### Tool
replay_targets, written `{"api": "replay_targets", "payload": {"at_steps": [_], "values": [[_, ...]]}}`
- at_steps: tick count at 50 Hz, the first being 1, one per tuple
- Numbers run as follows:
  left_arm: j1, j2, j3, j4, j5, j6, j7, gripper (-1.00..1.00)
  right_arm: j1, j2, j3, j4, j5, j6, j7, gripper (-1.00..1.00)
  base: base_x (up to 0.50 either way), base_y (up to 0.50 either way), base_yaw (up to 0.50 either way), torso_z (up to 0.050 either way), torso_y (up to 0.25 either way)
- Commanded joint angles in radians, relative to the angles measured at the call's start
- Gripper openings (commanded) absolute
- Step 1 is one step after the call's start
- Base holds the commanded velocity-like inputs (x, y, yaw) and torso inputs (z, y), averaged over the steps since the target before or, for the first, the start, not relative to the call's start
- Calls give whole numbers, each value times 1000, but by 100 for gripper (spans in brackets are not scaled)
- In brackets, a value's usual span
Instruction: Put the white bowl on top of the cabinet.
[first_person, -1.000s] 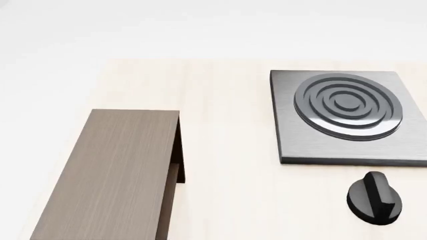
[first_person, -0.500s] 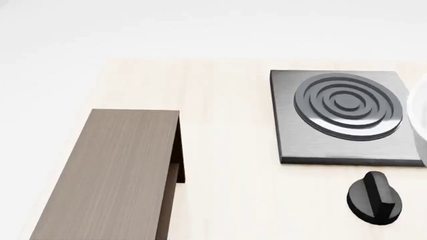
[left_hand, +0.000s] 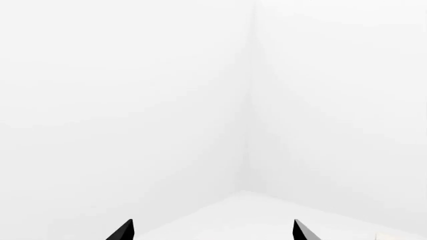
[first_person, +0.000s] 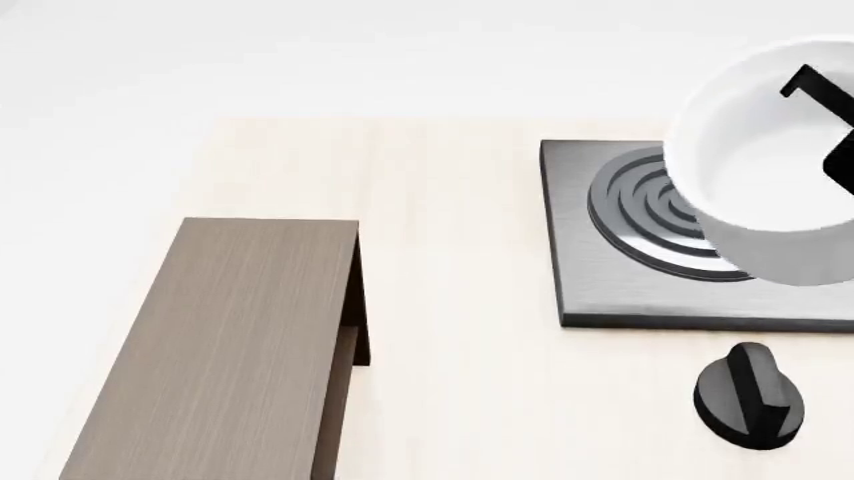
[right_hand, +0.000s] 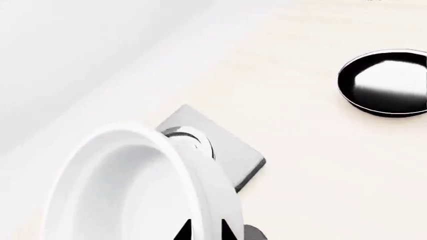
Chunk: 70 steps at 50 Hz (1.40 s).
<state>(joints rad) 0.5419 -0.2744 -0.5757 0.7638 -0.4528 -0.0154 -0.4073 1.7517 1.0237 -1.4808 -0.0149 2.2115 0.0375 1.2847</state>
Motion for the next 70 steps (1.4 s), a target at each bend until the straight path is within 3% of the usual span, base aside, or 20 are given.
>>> {"api": "replay_targets", "payload": {"at_steps": [1,24,44,50,70], "values": [[0,-1,1,-2,0,2,0,100,79,-101,-6,108,-44,157,-213,-100,0,0,0,0,0],[-1,-6,6,-1,1,-1,-5,100,144,-170,-20,122,-110,332,-428,-100,0,0,0,0,1],[1,-6,5,-4,-3,4,-6,100,207,-203,-31,-26,-264,439,-613,-100,0,0,0,1,2],[0,-6,9,-5,0,4,-6,100,170,-224,-6,15,-179,404,-619,-100,0,0,0,0,0],[-2,-10,15,-6,1,3,-8,100,105,-307,8,61,-180,365,-716,-100,0,0,0,0,2]]}}
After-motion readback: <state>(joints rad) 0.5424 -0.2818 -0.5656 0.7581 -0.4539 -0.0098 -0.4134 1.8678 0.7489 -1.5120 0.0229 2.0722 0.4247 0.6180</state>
